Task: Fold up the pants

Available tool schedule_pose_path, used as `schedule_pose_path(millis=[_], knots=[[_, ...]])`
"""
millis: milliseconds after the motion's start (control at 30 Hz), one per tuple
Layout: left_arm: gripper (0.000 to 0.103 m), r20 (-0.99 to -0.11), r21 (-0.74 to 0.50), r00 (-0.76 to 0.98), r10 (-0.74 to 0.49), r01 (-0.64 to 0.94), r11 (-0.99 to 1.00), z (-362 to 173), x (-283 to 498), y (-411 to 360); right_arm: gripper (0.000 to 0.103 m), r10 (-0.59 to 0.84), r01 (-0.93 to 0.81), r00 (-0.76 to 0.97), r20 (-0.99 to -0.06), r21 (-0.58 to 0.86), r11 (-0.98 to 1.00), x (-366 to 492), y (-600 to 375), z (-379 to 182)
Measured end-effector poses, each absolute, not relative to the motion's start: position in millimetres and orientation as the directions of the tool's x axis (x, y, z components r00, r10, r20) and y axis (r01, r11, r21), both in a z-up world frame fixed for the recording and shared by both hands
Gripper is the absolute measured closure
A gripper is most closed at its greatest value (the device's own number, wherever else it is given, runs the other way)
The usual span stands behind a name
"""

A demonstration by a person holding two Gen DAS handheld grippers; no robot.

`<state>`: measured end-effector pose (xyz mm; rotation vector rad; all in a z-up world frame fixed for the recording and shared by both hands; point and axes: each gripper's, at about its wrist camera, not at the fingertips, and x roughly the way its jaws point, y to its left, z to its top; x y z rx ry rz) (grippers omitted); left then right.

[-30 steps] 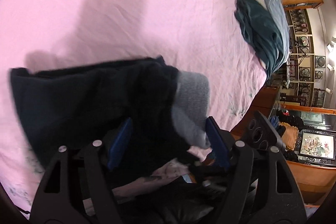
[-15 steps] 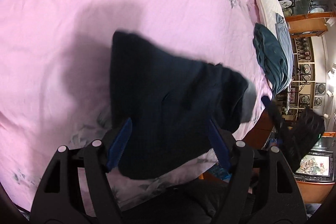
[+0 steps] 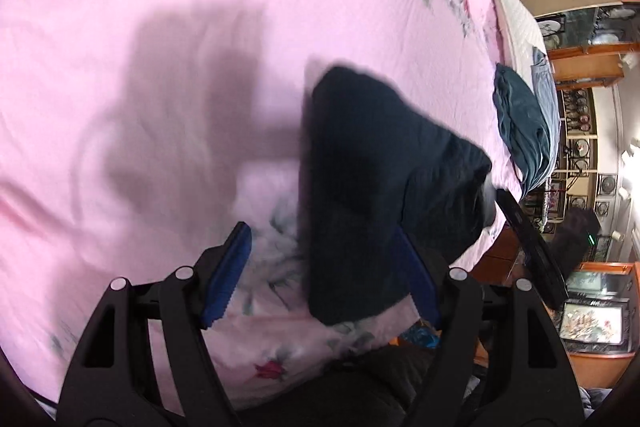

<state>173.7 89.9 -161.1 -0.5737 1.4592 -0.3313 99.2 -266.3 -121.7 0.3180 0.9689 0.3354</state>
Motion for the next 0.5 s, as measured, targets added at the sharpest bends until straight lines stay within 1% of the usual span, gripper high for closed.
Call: schedule_pose_path(millis=[33,100,200,233,333,433,500], knots=[[0.029,-0.832,-0.554,0.108,-0.545,-0.104,0.826,-158,182,90,0.063,0.441,-0.167,0.517,-0.734,0.419,0.893,95,-260,-116],[0.029,-0.825,-0.561,0.118,-0.553,-0.046,0.827,-153,199,87,0.063,0.546,-0.265,0.461,-0.7,0.479,0.837,82,-243,-107],[0.03,-0.816,-0.566,0.098,-0.569,0.057,0.822,-153,228,77,0.063,0.684,-0.375,0.324,-0.653,0.576,0.727,69,-209,-110],[0.03,-0.804,-0.583,0.088,-0.588,0.078,0.809,-154,234,75,0.063,0.705,-0.402,0.276,-0.654,0.588,0.702,66,-195,-115],[0.031,-0.748,-0.647,0.054,-0.661,0.159,0.746,-156,249,73,0.063,0.707,-0.45,0.17,-0.687,0.584,0.675,55,-159,-130],[0.031,-0.716,-0.678,0.016,-0.698,0.226,0.7,-159,258,69,0.063,0.714,-0.461,0.128,-0.689,0.596,0.658,40,-132,-142],[0.032,-0.694,-0.699,-0.03,-0.72,0.27,0.662,-163,266,63,0.063,0.688,-0.447,0.137,-0.713,0.575,0.685,31,-114,-151]])
